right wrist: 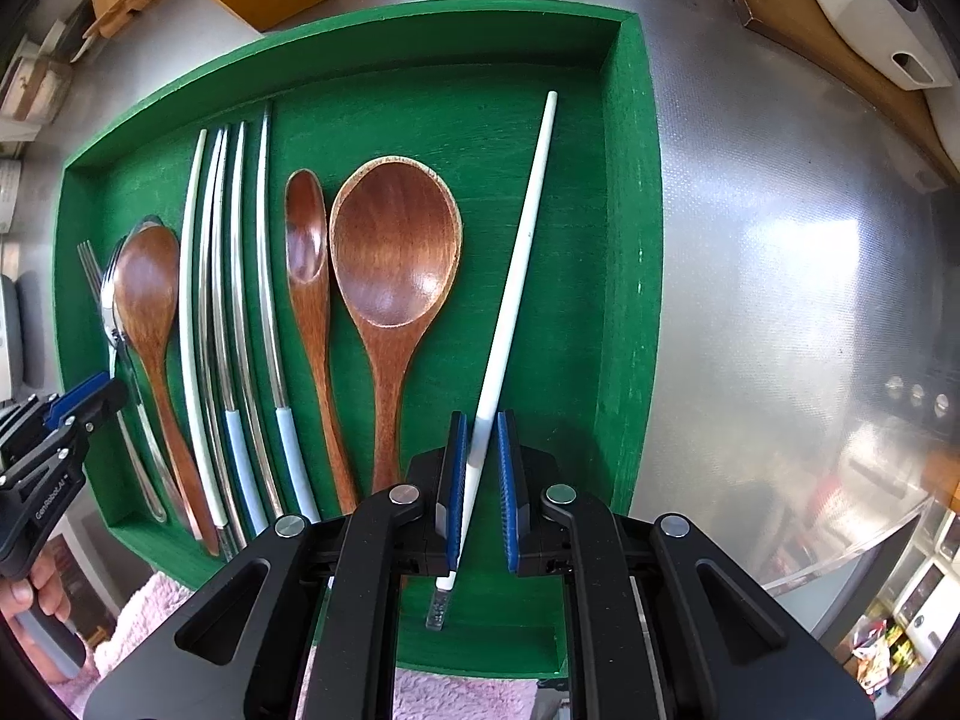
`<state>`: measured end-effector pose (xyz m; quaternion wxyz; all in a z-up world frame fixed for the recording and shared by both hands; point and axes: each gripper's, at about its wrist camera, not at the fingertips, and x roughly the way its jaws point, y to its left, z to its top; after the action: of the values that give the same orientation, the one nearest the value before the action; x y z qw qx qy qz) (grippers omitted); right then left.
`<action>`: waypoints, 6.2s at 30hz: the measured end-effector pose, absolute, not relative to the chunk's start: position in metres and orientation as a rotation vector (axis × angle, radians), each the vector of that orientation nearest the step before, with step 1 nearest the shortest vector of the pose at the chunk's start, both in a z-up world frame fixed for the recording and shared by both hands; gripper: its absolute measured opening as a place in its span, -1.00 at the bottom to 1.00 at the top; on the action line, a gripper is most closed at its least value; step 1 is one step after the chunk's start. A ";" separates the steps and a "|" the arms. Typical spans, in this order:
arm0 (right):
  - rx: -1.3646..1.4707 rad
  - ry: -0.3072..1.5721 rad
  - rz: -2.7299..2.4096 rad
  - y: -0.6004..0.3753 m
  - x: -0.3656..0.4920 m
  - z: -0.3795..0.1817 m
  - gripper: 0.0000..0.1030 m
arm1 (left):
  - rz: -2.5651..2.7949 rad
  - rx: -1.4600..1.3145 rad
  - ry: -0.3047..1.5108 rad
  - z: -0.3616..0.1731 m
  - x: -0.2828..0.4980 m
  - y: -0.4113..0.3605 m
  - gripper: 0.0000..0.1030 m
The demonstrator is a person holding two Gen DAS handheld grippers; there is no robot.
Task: Organize utensils
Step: 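Grasp the silver fork with the left tool while the right tool grasps a white chopstick, then lift fork and chopstick and drop both into the orange holder, opening both tools, then grasp a second silver fork with the left tool while the right tool grasps the large wooden spoon, then carry fork and wooden spoon to the orange holder and release both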
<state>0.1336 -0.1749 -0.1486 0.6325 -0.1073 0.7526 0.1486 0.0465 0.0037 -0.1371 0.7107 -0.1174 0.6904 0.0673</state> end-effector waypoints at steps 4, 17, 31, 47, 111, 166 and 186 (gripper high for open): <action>-0.237 1.717 0.345 -0.175 0.135 -0.148 -0.85 | 0.137 -0.269 1.528 -0.137 0.041 0.011 -0.89; -0.122 1.629 0.430 -0.204 0.110 -0.126 -0.89 | 0.092 -0.264 1.385 -0.105 0.013 0.037 -0.91; 0.017 1.110 0.573 -0.223 0.102 -0.028 -0.89 | 0.062 -0.207 0.849 -0.019 0.023 0.023 -0.91; 0.260 0.576 0.595 -0.168 0.192 0.022 -0.89 | 0.015 -0.378 0.421 0.010 0.139 0.041 -0.91; 0.036 1.567 0.580 -0.219 0.116 -0.099 -0.47 | -0.088 -0.575 1.260 -0.105 0.034 0.030 0.08; 0.017 1.553 0.624 -0.210 0.120 -0.106 -0.82 | -0.053 -0.520 1.264 -0.107 0.015 0.037 -0.97; 0.094 0.754 0.664 -0.186 0.145 0.002 -0.82 | -0.002 -0.364 0.553 0.001 0.053 0.053 -0.97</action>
<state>0.1446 -0.1865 0.0018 0.8755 0.0448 0.3612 0.3180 0.0535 0.0534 0.0011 0.9456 -0.1788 0.2716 -0.0010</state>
